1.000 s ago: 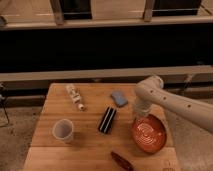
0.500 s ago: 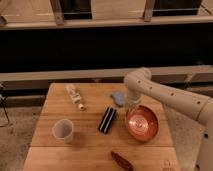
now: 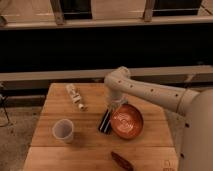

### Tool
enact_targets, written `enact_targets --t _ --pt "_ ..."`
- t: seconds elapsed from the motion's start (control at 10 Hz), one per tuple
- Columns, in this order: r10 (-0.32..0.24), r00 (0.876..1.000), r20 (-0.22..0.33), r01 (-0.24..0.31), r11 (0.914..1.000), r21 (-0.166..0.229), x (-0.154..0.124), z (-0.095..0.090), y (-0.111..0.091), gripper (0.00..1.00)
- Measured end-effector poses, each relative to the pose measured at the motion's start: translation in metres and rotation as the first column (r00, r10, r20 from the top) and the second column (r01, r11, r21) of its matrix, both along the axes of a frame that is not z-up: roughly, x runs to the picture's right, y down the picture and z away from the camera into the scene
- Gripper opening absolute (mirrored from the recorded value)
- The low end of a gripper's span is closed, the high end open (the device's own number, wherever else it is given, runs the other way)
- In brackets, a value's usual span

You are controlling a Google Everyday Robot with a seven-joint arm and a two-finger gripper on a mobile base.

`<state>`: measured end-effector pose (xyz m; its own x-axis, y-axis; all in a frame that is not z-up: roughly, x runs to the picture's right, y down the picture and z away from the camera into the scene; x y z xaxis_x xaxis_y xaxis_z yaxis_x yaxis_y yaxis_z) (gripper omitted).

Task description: Drag the ceramic bowl in a circle

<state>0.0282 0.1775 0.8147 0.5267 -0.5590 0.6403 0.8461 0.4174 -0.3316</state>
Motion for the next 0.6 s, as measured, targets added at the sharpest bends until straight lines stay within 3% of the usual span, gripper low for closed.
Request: enact_targets --t 0.3,0.6 --pt "-0.037 0.996 0.081 0.037 0.9993 -0.005 -0.022 -0.031 0.035 0.0" --pt "-0.034 0.995 0.091 0.036 0.9992 -0.017 -0.005 -0.058 0.061 0.0"
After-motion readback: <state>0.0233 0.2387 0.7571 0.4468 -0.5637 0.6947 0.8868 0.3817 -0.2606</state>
